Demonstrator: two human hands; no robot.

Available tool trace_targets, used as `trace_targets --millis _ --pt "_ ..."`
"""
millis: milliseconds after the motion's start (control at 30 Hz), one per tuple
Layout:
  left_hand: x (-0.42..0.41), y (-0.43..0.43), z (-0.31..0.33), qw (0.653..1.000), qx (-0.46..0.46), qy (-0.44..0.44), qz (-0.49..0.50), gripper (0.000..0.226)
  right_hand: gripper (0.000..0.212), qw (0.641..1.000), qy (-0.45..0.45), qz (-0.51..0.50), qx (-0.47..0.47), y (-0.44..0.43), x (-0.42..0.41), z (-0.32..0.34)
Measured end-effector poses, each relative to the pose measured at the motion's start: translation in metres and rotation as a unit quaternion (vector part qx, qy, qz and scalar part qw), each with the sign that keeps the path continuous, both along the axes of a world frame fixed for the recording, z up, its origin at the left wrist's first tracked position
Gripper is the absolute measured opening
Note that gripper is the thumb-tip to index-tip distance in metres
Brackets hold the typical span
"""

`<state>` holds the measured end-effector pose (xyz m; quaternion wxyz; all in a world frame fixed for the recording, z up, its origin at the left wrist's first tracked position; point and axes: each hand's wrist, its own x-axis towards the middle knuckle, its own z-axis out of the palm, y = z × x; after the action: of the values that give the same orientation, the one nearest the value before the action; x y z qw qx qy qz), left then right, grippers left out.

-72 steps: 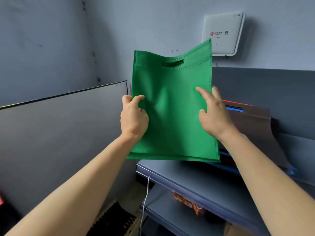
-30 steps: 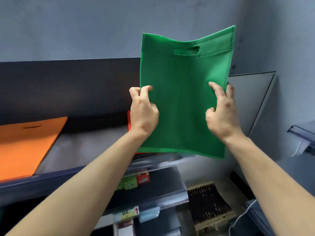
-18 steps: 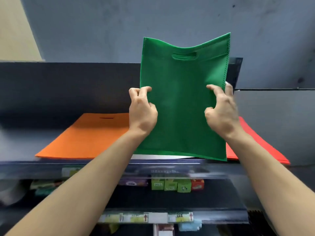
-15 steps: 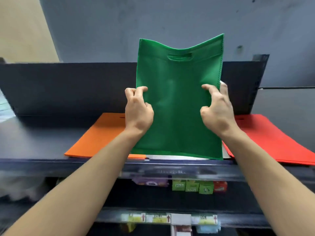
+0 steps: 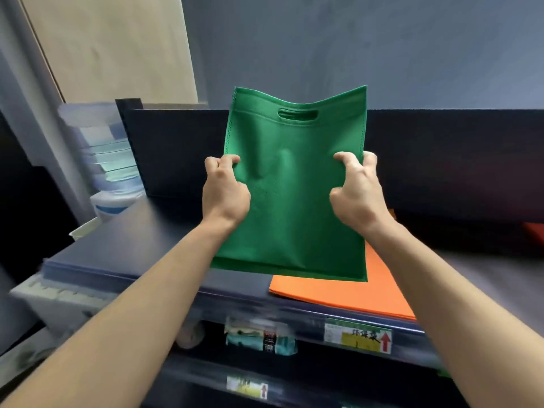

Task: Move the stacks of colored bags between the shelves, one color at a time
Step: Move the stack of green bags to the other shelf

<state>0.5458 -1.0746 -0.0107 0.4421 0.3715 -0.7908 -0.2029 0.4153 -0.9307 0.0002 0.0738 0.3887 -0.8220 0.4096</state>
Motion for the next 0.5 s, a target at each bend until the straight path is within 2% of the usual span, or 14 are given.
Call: trace_targets --millis 267,500 --pt "0.031 -0.037 -0.009 0.996 0.008 -0.045 0.075 0.050 0.064 0.994 -0.058 0.085 0.027 -0.056 0.011 -0.013" --pt "0.041 -0.080 -0.027 0.993 0.037 -0.099 0.054 0.050 0.064 0.994 -0.062 0.066 0.055 -0.092 0.027 -0.025"
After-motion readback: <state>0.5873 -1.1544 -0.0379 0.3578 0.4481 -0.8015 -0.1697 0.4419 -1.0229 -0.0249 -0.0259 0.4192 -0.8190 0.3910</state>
